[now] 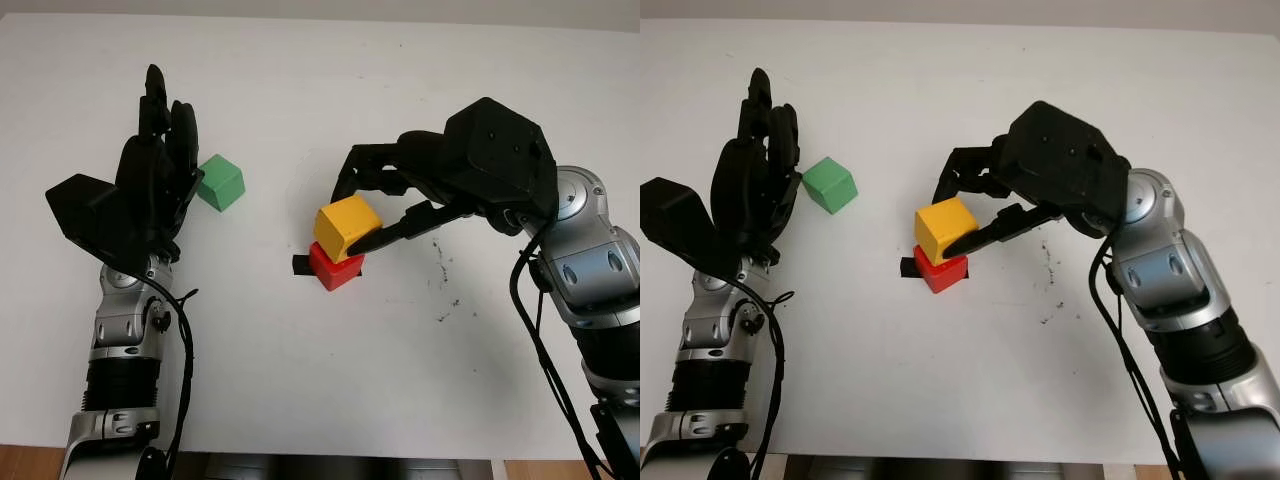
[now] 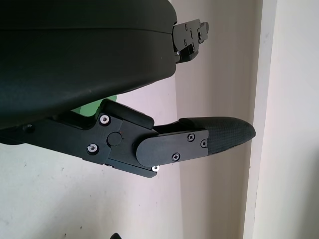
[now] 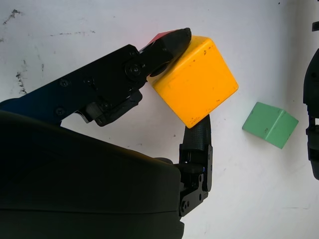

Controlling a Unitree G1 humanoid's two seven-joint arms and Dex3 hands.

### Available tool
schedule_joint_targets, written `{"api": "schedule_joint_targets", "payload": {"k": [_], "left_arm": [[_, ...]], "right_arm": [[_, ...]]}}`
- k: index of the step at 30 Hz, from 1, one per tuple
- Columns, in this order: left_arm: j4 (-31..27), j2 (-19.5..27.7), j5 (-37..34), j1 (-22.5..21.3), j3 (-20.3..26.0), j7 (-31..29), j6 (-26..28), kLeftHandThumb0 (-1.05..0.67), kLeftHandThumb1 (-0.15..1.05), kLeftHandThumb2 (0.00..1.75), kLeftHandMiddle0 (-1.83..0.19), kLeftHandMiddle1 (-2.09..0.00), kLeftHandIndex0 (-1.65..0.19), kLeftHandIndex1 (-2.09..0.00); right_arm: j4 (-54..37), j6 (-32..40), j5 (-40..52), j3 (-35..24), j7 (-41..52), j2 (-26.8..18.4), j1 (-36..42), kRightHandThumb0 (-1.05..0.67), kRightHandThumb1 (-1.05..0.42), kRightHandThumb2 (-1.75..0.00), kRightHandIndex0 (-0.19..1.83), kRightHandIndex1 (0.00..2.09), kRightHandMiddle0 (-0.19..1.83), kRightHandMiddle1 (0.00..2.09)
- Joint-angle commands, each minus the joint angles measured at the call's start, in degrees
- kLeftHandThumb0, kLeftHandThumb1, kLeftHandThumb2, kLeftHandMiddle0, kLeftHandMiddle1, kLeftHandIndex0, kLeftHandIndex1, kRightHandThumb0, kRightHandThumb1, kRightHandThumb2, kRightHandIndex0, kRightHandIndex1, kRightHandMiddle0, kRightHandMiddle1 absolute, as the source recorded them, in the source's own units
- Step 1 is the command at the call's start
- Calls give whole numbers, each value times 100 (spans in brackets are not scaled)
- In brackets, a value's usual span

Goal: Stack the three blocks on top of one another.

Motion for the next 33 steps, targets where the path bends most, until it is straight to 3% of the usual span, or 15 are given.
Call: {"api": "schedule_joint_targets", "payload": {"k": [1, 10, 33], "left_arm": [[-123, -8, 26, 71, -16, 16, -7, -75, 105, 54, 15, -5, 19, -4], [-122, -36, 4, 86, 14, 23, -35, -75, 105, 54, 14, -6, 18, -4], [-181, -41, -18, 119, 21, 15, -8, -75, 105, 55, 15, -5, 19, -5]], "right_arm": [[-82, -109, 28, 20, 24, -2, -12, -43, -93, -5, 24, 5, 30, 166], [68, -576, -30, 59, 19, -18, 98, -46, -94, -5, 26, 6, 31, 164], [83, -661, -211, 171, -40, 33, 194, -44, -92, -5, 27, 6, 35, 162]]}}
